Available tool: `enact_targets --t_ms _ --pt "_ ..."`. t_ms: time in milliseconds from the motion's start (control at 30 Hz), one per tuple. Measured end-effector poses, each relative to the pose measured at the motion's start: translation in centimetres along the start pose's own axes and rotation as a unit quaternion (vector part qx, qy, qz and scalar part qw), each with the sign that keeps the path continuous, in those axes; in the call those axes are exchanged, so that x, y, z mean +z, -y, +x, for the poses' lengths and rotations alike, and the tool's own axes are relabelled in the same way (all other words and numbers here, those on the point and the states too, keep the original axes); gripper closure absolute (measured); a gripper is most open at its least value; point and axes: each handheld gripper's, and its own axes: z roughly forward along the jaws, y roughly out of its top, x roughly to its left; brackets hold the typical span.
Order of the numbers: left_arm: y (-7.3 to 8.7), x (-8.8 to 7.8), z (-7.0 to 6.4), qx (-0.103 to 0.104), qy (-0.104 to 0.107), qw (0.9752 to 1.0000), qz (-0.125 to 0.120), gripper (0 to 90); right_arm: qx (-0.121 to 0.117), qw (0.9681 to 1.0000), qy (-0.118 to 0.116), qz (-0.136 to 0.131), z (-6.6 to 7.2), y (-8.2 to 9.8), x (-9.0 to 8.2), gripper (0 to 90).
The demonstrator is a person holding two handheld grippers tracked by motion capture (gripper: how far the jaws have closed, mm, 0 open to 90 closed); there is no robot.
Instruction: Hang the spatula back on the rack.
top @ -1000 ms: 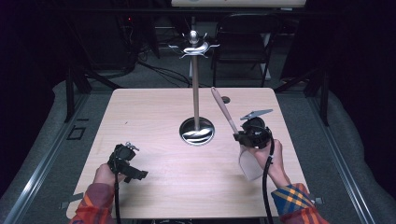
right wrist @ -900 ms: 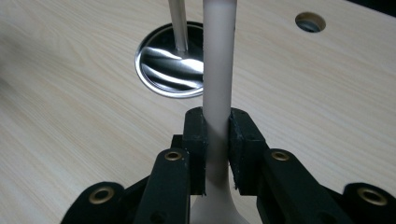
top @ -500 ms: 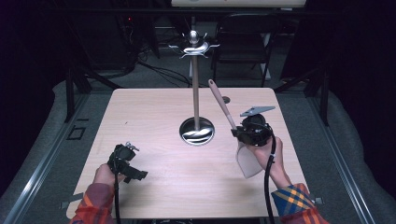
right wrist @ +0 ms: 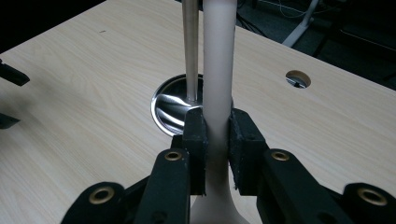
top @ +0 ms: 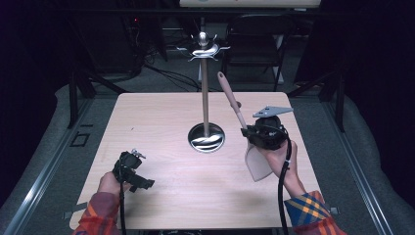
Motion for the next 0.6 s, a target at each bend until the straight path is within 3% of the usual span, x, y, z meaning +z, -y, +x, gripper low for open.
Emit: enact_targets --t_ms 67,100,133,167,200,600 --pt "0.0 0.0 0.0 0.001 0.0 1.0 0.001 2.9 -0.001 1.0 0.006 0.004 0.0 -0.1 -0.2 78.4" --pt "0.0 0.0 0.0 0.001 0.0 1.0 0.0 2.9 0.003 0.9997 0.003 -0.025 0.0 0.0 0.2 78.4" --pt "0.0 0.0 0.0 0.0 0.001 1.0 0.001 2.9 0.005 0.9997 0.01 -0.02 -0.1 0.0 0.1 78.4" --pt "0.0 0.0 0.0 0.001 0.0 1.0 0.001 2.9 0.005 0.9999 0.001 -0.015 -0.2 -0.1 -0.1 78.3" --pt "0.0 0.0 0.0 0.0 0.0 1.0 0.001 2.9 -0.002 0.9991 0.025 0.034 -0.2 -0.4 -1.0 78.4" --pt "0.0 0.0 0.0 0.001 -0.001 1.0 0.002 2.9 -0.01 0.9995 0.027 0.01 0.1 -1.7 -2.5 78.4"
